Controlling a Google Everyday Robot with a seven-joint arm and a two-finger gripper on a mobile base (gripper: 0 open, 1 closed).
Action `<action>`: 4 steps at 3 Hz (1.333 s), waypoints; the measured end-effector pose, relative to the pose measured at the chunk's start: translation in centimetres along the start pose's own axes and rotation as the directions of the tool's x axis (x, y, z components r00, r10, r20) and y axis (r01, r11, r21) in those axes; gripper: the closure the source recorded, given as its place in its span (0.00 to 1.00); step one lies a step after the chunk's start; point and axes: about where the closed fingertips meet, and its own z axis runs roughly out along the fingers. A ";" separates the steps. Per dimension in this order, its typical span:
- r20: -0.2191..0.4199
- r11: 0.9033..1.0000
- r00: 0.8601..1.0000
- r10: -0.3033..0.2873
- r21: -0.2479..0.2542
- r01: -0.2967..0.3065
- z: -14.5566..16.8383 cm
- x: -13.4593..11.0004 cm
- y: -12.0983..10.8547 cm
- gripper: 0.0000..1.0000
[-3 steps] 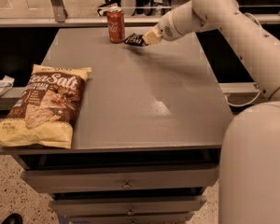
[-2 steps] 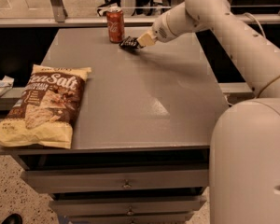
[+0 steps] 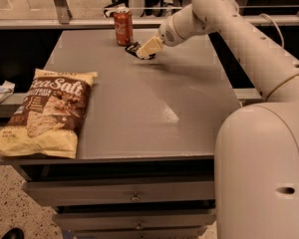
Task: Move rxbar chocolate near coke can
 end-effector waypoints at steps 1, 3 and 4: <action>0.005 1.000 1.000 -0.008 0.008 0.008 -0.5 -0.5 -0.2 0.00; 0.038 0.999 0.999 -0.011 0.035 0.010 -4.3 -0.6 -0.5 0.00; 0.121 0.997 0.993 0.000 0.077 -0.009 -14.0 0.2 0.4 0.00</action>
Offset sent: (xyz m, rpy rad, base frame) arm -0.0046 -0.0183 0.0305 0.0008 -0.0483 -0.0153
